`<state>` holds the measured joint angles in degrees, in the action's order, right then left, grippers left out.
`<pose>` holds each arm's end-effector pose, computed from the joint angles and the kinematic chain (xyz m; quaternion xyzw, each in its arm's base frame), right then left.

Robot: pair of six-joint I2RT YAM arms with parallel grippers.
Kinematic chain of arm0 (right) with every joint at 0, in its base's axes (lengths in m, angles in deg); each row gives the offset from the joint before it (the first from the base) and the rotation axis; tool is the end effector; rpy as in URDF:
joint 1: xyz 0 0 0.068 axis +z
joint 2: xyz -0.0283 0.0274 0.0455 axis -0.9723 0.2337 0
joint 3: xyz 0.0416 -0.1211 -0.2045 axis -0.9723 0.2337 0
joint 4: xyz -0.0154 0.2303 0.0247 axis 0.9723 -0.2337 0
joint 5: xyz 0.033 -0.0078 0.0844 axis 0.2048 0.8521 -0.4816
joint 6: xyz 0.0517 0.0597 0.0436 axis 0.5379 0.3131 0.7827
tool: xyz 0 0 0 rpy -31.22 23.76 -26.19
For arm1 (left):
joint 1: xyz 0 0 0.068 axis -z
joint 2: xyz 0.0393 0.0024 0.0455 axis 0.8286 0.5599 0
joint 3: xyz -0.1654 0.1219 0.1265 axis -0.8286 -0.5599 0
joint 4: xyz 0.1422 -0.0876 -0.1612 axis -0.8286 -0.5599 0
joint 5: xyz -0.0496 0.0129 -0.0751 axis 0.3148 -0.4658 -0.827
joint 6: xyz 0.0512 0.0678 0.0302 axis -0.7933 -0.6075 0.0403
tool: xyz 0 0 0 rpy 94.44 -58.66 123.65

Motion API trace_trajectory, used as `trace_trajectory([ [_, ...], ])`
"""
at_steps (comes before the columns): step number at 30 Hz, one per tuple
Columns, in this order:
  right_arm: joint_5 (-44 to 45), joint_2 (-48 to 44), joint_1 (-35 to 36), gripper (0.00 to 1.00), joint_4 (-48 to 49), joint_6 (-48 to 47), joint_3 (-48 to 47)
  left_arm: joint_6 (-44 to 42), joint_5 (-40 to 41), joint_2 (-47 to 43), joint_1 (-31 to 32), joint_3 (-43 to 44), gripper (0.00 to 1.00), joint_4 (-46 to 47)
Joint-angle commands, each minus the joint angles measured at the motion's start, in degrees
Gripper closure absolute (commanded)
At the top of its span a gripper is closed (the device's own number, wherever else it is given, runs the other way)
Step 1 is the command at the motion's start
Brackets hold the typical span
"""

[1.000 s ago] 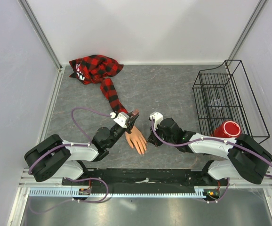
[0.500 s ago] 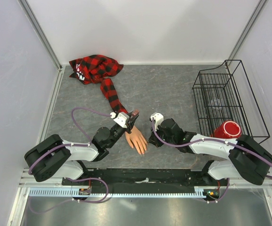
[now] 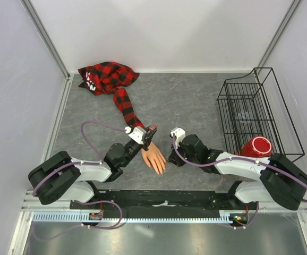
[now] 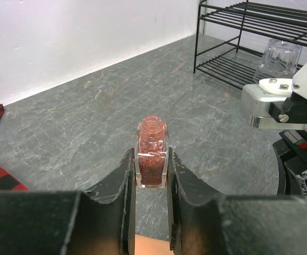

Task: Paint the nails

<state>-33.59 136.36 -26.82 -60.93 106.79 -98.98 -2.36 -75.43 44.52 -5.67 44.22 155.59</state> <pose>0.1675 0.2121 0.1290 -0.2708 0.8522 0.2915 0.3399 0.1858 -0.2008 0.2028 0.2381 0.6018 -0.2367 0.7247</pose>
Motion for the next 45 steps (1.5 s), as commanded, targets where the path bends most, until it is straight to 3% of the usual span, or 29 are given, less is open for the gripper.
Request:
trace_trajectory([
  [1,-0.8,-0.9,0.3,1.0,1.6,0.4,0.4,-2.4,1.0,0.4,0.3,1.8,0.98,3.7],
  [17,-2.5,-0.1,0.7,1.0,1.8,0.5,0.3,-2.2,1.1,0.4,0.3,1.8,0.98,3.7],
  [32,2.6,1.1,0.7,1.0,1.0,-0.2,-1.6,-2.4,1.1,0.5,0.3,1.9,0.98,3.6],
  [45,-0.4,2.1,0.7,1.0,3.1,-0.5,-2.6,-2.3,1.1,0.4,0.3,1.7,0.98,3.8],
])
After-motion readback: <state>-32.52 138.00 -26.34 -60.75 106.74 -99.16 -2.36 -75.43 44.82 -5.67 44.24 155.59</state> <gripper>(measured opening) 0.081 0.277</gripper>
